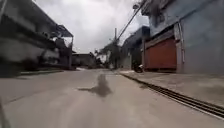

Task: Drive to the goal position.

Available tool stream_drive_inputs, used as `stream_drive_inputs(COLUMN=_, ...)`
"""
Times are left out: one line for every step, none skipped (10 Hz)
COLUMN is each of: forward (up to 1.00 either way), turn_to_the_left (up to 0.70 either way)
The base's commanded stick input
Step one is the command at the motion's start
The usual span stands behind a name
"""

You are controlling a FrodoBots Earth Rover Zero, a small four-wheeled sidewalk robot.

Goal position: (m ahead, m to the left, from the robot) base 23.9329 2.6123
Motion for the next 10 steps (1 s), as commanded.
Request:
stream_drive_inputs(forward=0.7, turn_to_the_left=0.13)
stream_drive_inputs(forward=0.7, turn_to_the_left=0.07)
stream_drive_inputs(forward=0.7, turn_to_the_left=0.07)
stream_drive_inputs(forward=0.7, turn_to_the_left=0.07)
stream_drive_inputs(forward=0.7, turn_to_the_left=0.07)
stream_drive_inputs(forward=0.7, turn_to_the_left=0.07)
stream_drive_inputs(forward=0.7, turn_to_the_left=0.07)
stream_drive_inputs(forward=0.7, turn_to_the_left=0.07)
stream_drive_inputs(forward=0.7, turn_to_the_left=0.07)
stream_drive_inputs(forward=0.7, turn_to_the_left=0.07)
